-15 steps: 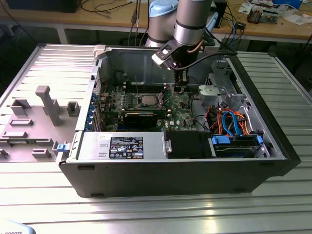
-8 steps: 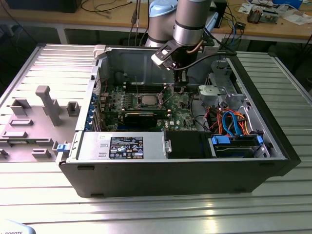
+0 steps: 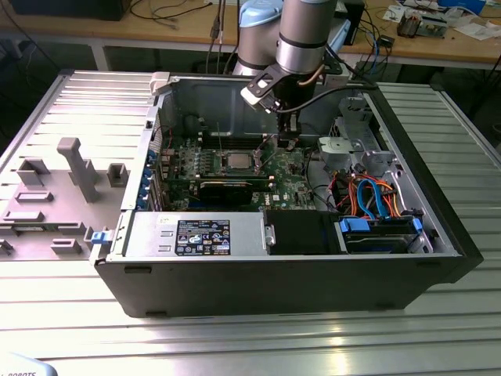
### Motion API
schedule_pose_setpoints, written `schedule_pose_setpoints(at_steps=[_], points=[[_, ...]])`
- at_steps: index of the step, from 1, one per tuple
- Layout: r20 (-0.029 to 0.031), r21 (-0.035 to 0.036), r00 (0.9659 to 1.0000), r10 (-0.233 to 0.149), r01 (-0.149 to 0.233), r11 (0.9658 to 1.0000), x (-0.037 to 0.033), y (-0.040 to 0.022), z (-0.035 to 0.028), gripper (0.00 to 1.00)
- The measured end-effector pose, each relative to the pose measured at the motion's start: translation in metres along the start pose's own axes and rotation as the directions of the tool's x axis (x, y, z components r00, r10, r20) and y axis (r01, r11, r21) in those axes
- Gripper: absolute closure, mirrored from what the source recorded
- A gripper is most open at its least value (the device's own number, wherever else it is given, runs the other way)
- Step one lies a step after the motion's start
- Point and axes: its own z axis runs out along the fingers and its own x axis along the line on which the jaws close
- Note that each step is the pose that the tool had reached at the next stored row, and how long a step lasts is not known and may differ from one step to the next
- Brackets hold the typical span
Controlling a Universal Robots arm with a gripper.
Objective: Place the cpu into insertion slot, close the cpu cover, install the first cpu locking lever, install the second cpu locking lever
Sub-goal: 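Close the cpu cover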
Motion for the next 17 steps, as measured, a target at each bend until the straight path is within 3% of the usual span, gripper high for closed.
schedule_pose_setpoints(at_steps=[17], points=[[0.0001,0.0001,1.0,0.0,0.0,1.0,0.0001,-0.0123,0.0006,0.89]])
